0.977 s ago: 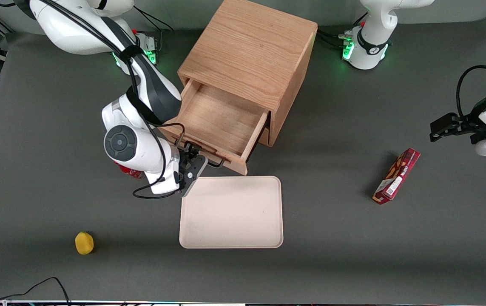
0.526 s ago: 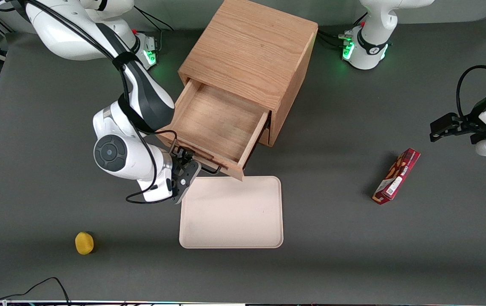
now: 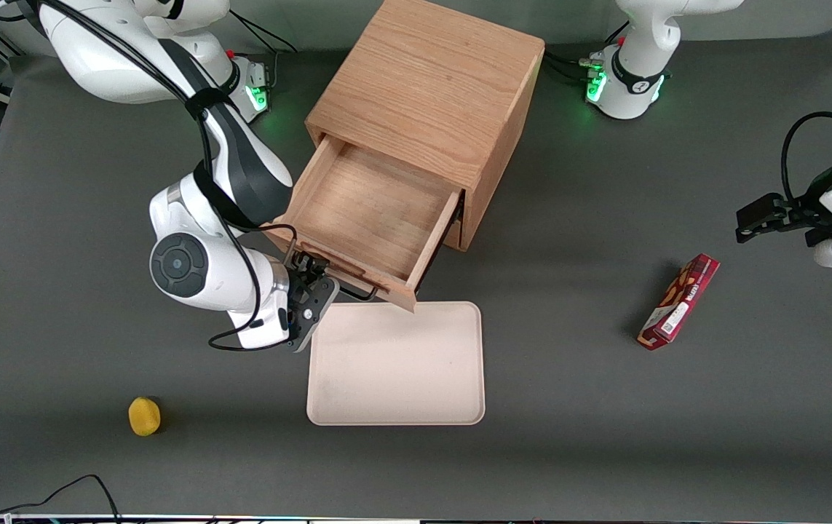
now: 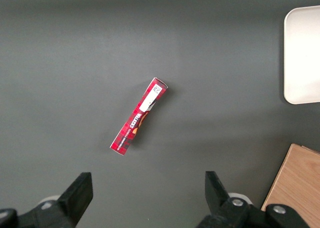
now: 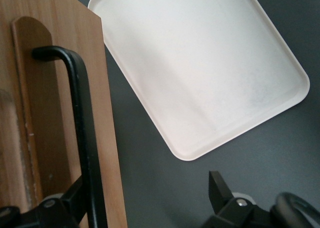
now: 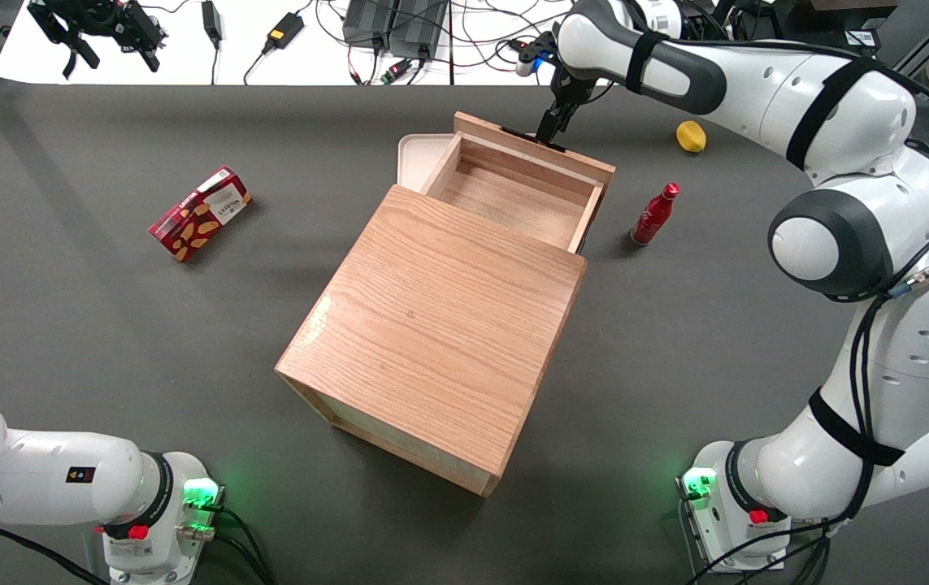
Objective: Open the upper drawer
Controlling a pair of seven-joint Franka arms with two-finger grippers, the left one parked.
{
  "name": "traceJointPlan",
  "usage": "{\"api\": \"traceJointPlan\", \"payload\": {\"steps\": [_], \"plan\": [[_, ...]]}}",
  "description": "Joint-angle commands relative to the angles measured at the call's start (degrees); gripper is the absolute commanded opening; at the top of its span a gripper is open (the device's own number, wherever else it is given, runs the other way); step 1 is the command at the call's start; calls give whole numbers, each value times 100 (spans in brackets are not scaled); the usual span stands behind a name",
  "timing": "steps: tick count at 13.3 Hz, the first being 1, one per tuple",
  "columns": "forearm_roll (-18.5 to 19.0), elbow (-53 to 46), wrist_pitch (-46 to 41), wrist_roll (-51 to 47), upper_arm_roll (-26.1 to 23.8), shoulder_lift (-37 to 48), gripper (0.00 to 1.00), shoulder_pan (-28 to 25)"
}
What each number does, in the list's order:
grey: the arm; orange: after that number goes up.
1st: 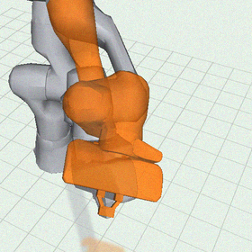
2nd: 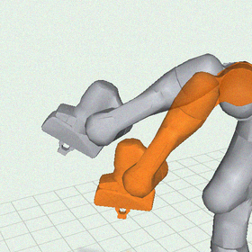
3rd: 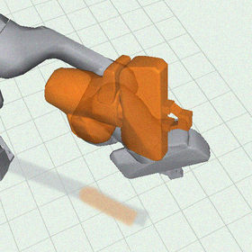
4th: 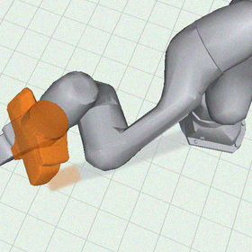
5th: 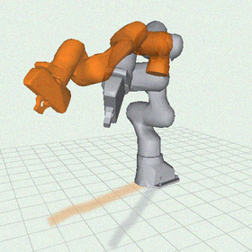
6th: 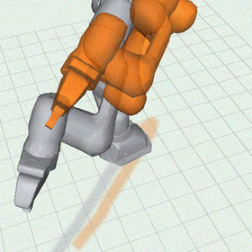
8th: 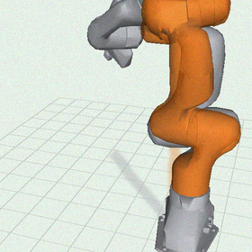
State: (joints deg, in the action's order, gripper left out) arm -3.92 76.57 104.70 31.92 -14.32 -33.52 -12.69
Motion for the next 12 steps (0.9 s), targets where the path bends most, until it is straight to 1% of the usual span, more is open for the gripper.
{"api": "traceJointPlan", "payload": {"steps": [1, 5, 7, 9, 10, 12], "plan": [[58, -502, -187, 51, -18, -251, 100, 3], [58, -827, -485, 42, -9, -269, 100, 21], [49, -1178, -801, 42, -9, -269, 100, 109], [41, -1390, -1029, 51, -27, -260, 100, 318], [-64, -1477, -1213, 51, -27, -208, 100, 441], [-415, -1487, -1600, 34, -35, 124, 100, 748]]}}
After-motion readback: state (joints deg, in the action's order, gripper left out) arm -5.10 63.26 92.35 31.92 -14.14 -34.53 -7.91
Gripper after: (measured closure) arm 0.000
